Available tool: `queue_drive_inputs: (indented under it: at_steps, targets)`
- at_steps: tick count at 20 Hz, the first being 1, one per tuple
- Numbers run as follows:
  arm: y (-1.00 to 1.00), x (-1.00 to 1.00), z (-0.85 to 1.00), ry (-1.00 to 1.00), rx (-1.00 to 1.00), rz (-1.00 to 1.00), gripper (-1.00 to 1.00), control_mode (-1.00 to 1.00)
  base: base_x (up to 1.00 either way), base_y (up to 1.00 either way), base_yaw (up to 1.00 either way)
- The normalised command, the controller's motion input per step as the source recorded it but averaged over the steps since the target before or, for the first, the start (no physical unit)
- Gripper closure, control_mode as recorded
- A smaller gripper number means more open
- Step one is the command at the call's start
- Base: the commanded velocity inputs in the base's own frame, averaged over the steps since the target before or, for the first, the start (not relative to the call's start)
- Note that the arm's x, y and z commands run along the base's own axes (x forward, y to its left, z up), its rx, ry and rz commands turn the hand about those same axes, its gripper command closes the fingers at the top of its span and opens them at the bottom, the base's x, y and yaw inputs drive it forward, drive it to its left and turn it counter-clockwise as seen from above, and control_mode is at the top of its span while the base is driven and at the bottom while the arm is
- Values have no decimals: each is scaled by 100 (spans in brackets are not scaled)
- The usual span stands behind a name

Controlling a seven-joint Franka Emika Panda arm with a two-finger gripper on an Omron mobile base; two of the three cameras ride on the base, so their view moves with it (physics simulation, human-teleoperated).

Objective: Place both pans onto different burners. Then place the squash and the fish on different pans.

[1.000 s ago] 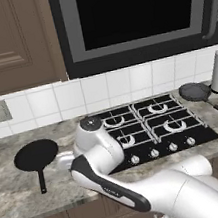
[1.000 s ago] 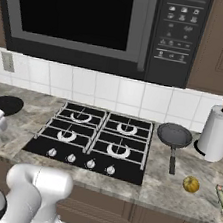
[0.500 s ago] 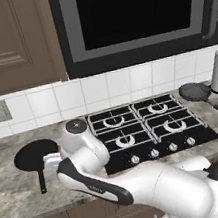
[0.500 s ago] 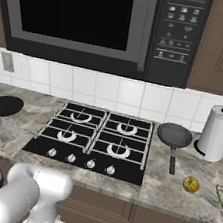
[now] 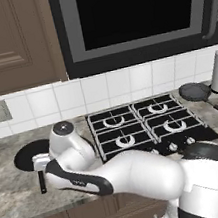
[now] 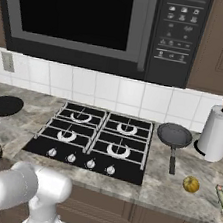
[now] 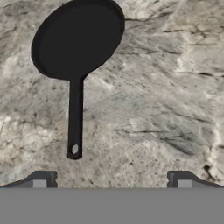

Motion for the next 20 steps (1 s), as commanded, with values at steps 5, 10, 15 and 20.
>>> queue_drive_inputs:
  at_steps: [5,10,15,20]
  targets:
    - [36,23,-21,0,0,0,-100,-100,0,0,0]
    - [35,15,-28,0,-1,0,-100,-100,0,0,0]
    - [31,12,-27,0,-1,0,-100,-100,0,0,0]
    - [27,14,-25,0,-2,0,-100,-100,0,0,0]
